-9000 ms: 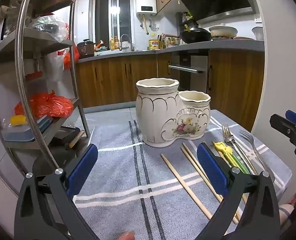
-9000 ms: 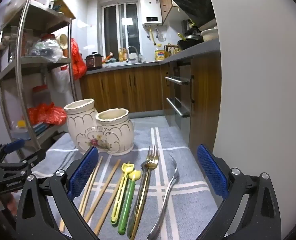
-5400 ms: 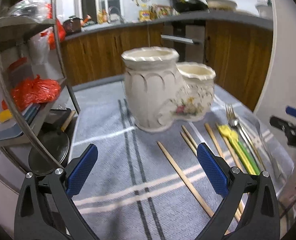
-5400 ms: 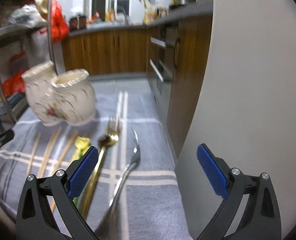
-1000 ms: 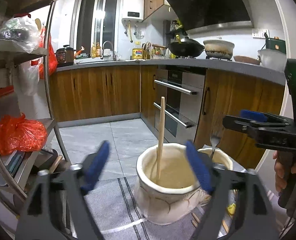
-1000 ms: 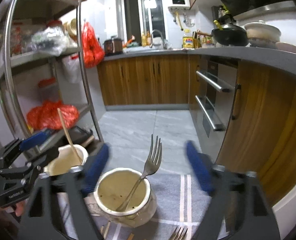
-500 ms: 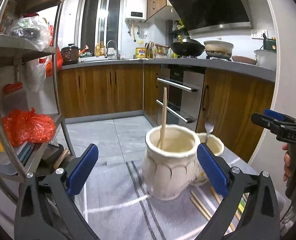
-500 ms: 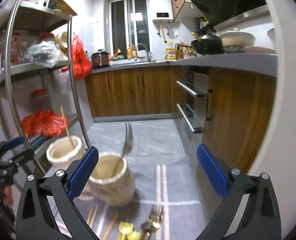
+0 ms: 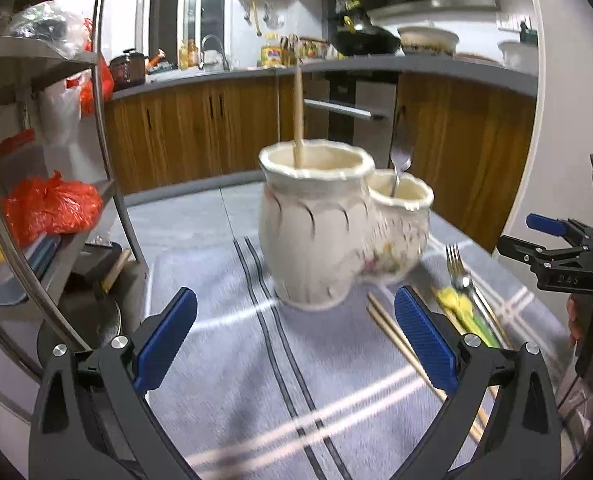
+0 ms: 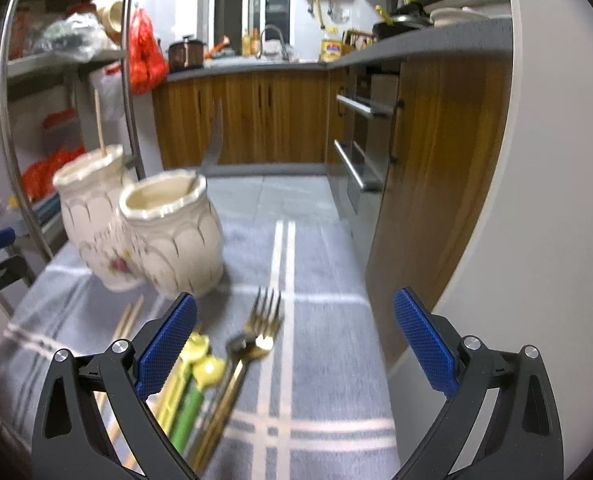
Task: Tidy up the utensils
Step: 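Withdraw both open tools from the holder back toward the loose utensils, then grasp another wooden chopstick with the left tool while the right tool grasps a silver spoon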
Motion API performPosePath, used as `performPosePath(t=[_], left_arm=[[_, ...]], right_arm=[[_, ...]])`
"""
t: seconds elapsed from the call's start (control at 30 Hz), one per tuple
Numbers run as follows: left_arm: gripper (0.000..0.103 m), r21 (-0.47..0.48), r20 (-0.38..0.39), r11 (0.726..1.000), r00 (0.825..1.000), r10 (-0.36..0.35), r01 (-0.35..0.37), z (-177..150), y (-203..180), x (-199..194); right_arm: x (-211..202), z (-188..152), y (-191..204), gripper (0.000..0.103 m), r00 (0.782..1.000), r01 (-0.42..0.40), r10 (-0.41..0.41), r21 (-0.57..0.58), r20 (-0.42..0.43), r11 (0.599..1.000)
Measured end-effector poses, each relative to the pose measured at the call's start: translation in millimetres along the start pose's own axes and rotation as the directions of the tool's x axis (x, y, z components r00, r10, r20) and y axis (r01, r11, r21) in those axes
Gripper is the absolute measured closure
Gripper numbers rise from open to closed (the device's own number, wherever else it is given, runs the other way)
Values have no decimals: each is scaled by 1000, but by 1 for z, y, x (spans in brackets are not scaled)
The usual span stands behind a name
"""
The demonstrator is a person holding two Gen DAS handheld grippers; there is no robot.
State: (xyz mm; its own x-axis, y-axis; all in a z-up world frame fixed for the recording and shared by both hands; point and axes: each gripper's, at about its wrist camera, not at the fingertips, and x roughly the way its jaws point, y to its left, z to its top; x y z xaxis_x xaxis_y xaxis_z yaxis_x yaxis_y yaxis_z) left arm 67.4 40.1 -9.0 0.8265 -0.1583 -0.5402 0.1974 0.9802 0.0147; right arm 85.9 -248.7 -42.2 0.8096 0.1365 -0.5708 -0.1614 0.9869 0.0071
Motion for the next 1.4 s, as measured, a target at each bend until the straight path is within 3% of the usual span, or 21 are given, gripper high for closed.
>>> performPosePath(t=[0.23, 0.47, 0.5, 0.63, 0.83, 0.93, 1.17, 1.27, 1.33, 1.4], left_arm=[[6, 16, -70, 1000, 997, -12, 13, -14, -16, 13], [6, 59, -86, 998, 996, -17, 22, -18, -27, 18], [6, 59, -89, 998, 996, -22, 27, -18, -27, 18], [6, 63, -94, 997, 995, -30, 36, -19, -29, 18], [6, 60, -104, 997, 994, -44, 50, -20, -30, 18], [6, 62, -108, 996, 993, -51, 58, -20, -31, 17], [6, 56, -119, 996, 991, -61, 68, -21, -33, 21], [6, 43, -141, 997, 988, -63, 70, -22, -34, 25], [6, 37, -151, 997, 986, -65, 71, -22, -37, 28], [6, 35, -160, 997, 985, -65, 71, -22, -41, 30]], right_arm=[[12, -8, 0, 5, 997, 6, -7, -9, -71, 1000], [18, -10, 12, 8, 992, -38, 35, -20, -118, 999], [19, -10, 14, 11, 991, -44, 41, -21, -125, 999], [27, -10, 18, 42, 983, -70, 67, -12, -170, 997], [35, -11, 24, 66, 969, -121, 120, 9, -216, 993], [40, -12, 25, 72, 961, -136, 139, 28, -241, 990], [47, -7, 30, 73, 959, -144, 148, 34, -242, 989], [53, -4, 32, 80, 959, -149, 152, 34, -238, 988], [54, -5, 33, 95, 958, -157, 162, 36, -235, 987], [52, -4, 33, 96, 959, -168, 173, 42, -224, 985]])
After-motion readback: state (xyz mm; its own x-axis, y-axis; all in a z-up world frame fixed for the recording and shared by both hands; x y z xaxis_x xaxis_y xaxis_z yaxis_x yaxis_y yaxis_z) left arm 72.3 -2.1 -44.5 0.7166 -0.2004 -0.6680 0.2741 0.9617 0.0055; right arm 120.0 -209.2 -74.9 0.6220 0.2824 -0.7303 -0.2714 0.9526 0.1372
